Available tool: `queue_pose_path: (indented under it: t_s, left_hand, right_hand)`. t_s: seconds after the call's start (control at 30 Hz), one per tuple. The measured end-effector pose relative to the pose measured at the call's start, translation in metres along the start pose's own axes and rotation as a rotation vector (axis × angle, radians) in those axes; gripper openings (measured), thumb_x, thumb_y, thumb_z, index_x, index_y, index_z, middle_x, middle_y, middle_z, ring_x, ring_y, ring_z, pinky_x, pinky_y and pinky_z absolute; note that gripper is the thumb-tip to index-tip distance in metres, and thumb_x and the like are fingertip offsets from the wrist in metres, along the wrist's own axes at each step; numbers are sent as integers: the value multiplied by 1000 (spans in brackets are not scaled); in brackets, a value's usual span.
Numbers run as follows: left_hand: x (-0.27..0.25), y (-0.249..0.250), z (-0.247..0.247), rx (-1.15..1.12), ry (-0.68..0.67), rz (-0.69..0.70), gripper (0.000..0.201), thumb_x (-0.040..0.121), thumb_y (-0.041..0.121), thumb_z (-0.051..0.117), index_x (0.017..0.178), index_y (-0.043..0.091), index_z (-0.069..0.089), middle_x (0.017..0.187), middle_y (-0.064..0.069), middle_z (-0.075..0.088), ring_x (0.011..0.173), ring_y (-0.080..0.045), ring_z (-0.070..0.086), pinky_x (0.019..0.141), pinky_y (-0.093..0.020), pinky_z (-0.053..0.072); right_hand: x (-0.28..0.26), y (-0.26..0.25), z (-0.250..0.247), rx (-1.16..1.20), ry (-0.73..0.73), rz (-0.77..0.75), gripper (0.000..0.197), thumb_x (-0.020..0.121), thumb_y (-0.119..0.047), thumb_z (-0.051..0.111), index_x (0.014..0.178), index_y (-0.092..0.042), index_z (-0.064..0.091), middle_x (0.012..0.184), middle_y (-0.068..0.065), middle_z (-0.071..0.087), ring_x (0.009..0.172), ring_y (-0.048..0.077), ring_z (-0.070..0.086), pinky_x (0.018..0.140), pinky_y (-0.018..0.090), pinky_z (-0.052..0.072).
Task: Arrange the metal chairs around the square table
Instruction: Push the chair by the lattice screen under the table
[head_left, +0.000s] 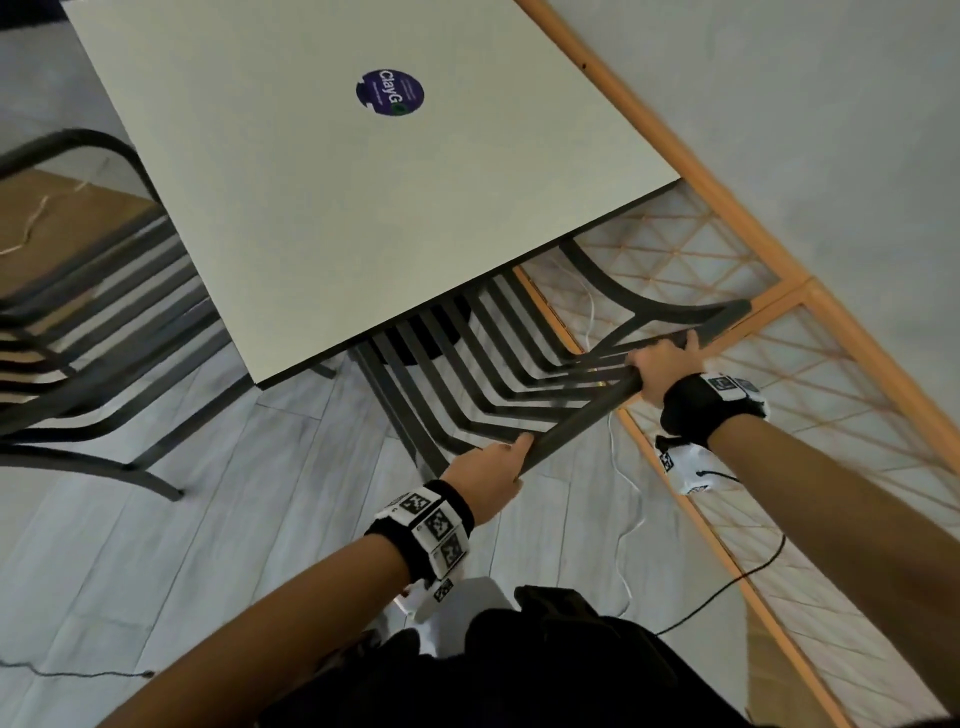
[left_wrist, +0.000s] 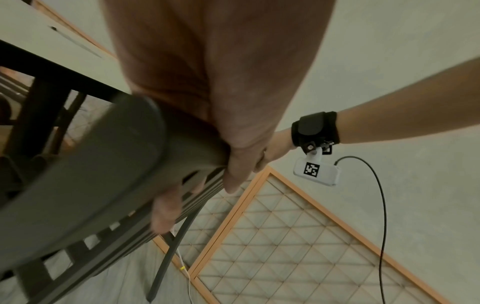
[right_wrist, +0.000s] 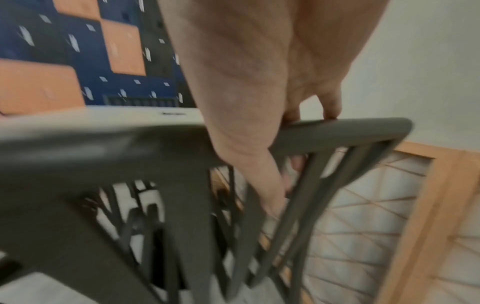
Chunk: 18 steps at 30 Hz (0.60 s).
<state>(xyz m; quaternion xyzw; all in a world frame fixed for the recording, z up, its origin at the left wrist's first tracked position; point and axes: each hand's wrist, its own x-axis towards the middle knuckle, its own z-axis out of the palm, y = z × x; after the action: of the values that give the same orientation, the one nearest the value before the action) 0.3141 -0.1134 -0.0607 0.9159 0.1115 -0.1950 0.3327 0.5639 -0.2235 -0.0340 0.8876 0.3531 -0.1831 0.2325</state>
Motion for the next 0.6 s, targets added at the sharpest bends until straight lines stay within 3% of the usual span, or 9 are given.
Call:
queue_pose_path:
  t_s: [0.07,0.13,0.2,0.27,0.43,0.53,0.6]
  left_hand:
    - [-13,-13,-1,-89,4,30,48,92,21,50,136,18,33,111,-11,62,94,-26,61,87,-44,53]
    - [-32,-31,0,-150,41,57,45,90,25,54,132,20,41,118,-7,59,103,-22,58,95,-41,50]
    - [-56,-53,6,-119,89,77,46,92,29,54,136,21,41,128,-6,55,111,-21,55,99,-37,48]
    - [-84,-85,16,-73,134,55,44,95,25,48,138,22,40,133,-7,55,114,-23,56,98,-37,49]
    - [-182,-198,46,-4,59,-293,36,94,16,37,125,24,55,124,-8,65,110,-28,61,92,-35,46]
    - [-273,-272,71,-40,-9,-592,35,92,16,38,120,28,57,125,-9,63,111,-30,61,94,-34,46]
    - [-339,-311,88,-121,-5,-780,28,91,18,41,106,35,57,125,-8,60,112,-28,61,95,-30,45]
  right_hand:
    - [-9,-19,-8,67,-68,-89,27,86,-12,53,104,-28,66,109,1,68,116,26,56,115,58,22]
    - [-21,-44,-22,147,-189,-149,46,81,-4,62,118,-30,60,128,3,60,120,26,54,107,47,41]
    - [-33,-73,-42,205,-314,-187,62,77,4,66,130,-27,53,136,4,52,123,26,52,101,39,47]
    - [-41,-108,-66,192,-361,-271,65,77,3,67,133,-26,51,135,4,53,120,24,54,99,37,50]
    - [-46,-222,-122,275,-230,-507,46,83,2,54,121,-22,60,105,4,67,94,21,65,85,33,55]
    - [-56,-311,-152,315,-160,-617,39,81,0,58,114,-20,65,96,5,70,87,22,65,78,27,52]
    - [-64,-374,-168,345,-121,-685,36,80,-3,61,111,-20,67,91,5,71,76,17,62,67,19,47]
